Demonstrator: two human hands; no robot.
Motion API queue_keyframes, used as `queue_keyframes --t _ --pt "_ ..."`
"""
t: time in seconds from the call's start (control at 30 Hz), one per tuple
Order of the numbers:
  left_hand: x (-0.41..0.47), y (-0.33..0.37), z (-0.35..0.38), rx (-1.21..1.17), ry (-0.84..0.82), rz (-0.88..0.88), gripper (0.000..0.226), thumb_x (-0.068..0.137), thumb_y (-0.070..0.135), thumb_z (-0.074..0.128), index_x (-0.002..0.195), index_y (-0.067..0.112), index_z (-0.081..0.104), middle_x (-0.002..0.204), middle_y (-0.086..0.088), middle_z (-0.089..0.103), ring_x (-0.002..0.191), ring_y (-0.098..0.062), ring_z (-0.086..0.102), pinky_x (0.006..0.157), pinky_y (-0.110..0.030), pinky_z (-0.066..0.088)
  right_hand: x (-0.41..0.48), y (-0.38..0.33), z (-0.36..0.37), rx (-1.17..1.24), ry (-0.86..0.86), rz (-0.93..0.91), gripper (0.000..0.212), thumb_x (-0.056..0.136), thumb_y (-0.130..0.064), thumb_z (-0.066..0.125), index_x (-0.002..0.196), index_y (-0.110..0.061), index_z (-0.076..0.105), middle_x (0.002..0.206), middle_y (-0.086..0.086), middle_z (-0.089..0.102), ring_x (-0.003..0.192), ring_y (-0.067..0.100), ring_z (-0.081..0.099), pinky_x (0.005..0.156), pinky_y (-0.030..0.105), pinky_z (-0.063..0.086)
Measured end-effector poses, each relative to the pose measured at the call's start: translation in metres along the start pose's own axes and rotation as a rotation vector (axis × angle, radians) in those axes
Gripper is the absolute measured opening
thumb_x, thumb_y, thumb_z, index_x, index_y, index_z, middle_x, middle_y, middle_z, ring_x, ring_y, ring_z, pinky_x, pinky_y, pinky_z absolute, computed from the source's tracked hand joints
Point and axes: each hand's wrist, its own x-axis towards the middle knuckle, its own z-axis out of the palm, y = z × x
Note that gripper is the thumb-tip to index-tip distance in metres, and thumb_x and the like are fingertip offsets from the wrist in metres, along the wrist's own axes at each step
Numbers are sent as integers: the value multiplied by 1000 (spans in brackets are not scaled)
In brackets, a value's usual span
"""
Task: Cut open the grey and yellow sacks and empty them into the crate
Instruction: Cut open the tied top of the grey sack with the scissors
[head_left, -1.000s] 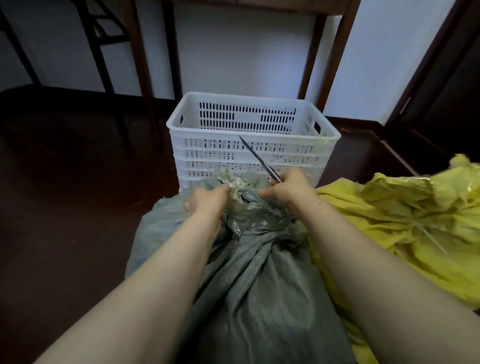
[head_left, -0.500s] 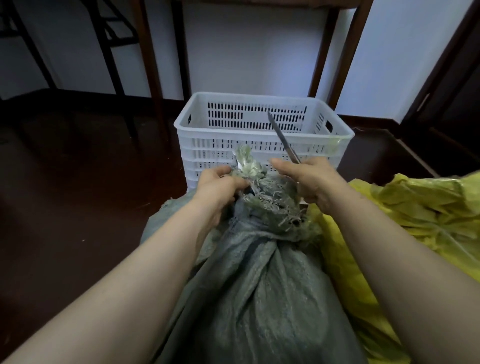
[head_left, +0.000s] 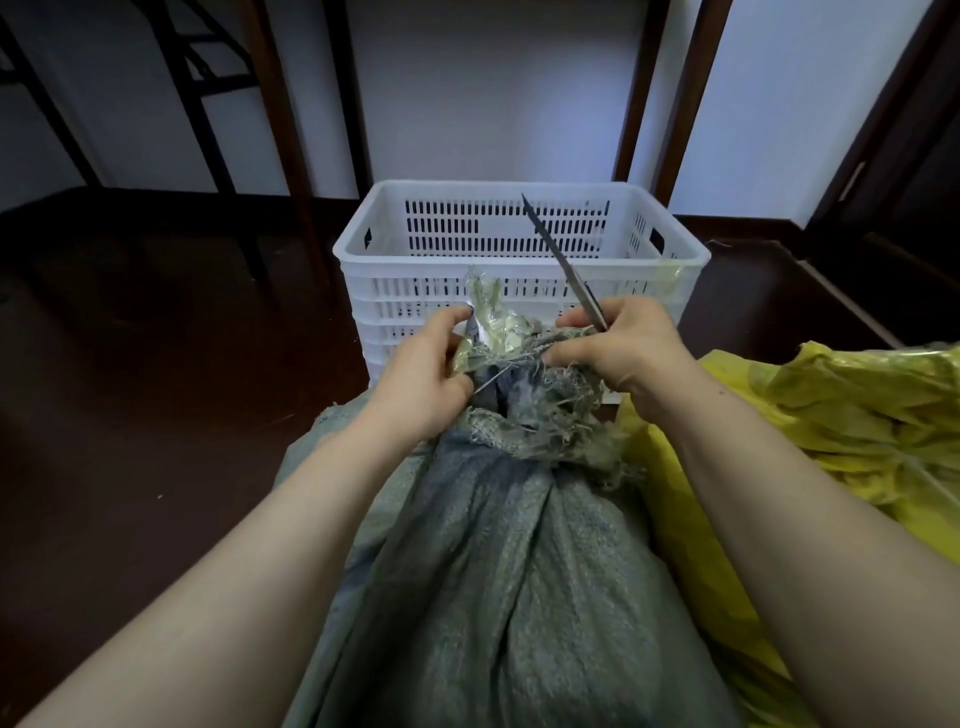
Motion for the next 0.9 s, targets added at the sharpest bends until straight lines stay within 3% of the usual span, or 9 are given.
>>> queue_keyframes --t 0.1,0.17,0.27,0.37,0.47,0.57,0.7,0.77,0.9 --pt "-3 -4 0 -51 -57 53 77 86 0 56 145 37 25 86 8 54 69 -14 52 64 -32 45 1 0 -3 57 -5 25 27 62 1 83 82 -10 67 61 1 58 37 3 51 33 11 33" --pt "-3 -5 -1 -191 -78 18 78 82 11 70 140 43 28 89 -3 57 68 -16 53 62 -29 48 0 0 -7 94 5 58 25 64 2 81 82 -9 67 56 0 55 27 -2 43 31 10 30" --pt "-2 -6 -3 -288 -55 -97 89 61 29 86 135 29 37 102 -12 54 88 -27 62 83 -39 55 -4 -5 -10 89 -39 100 26 66 0 81 86 -8 68 60 1 58 28 0 44 31 10 29" --pt "-1 -11 1 -268 18 -167 80 64 18 87 131 16 44 103 -3 53 98 -22 60 84 -33 53 -7 -21 -15 45 -106 85 26 71 -25 80 90 -13 68 73 1 58 37 6 36 34 14 27" --pt "4 -14 2 -370 70 -248 78 70 5 81 138 10 42 110 -1 55 99 -17 58 79 -24 52 -8 -41 -21 86 -185 58 42 85 -56 55 87 -17 71 75 0 59 41 7 34 35 17 26" --pt "6 -14 5 -483 -30 -277 89 68 0 76 145 9 32 126 -7 56 107 -28 61 83 -34 53 -14 -45 -20 -17 -294 87 38 97 -40 44 89 -13 70 53 -4 55 39 7 35 35 18 26" --pt "3 -12 12 -540 -138 -258 83 72 -10 67 144 13 33 111 0 63 83 -11 69 66 -25 55 -22 -37 -17 -29 -420 167 23 98 -19 47 90 -7 64 53 -1 54 45 9 43 38 21 34" --pt "3 -13 13 -560 -148 -255 66 73 -12 65 129 18 46 102 -3 68 76 -11 69 63 -23 55 -27 -35 -18 56 -462 208 18 98 -13 48 89 -4 61 54 4 60 42 10 50 33 19 35" --pt "4 -14 10 -539 -124 -244 60 73 -12 63 129 4 51 111 -13 66 87 -22 65 70 -30 55 -27 -34 -22 -47 -472 230 31 100 -28 44 94 -4 63 52 4 61 35 7 42 31 16 26"
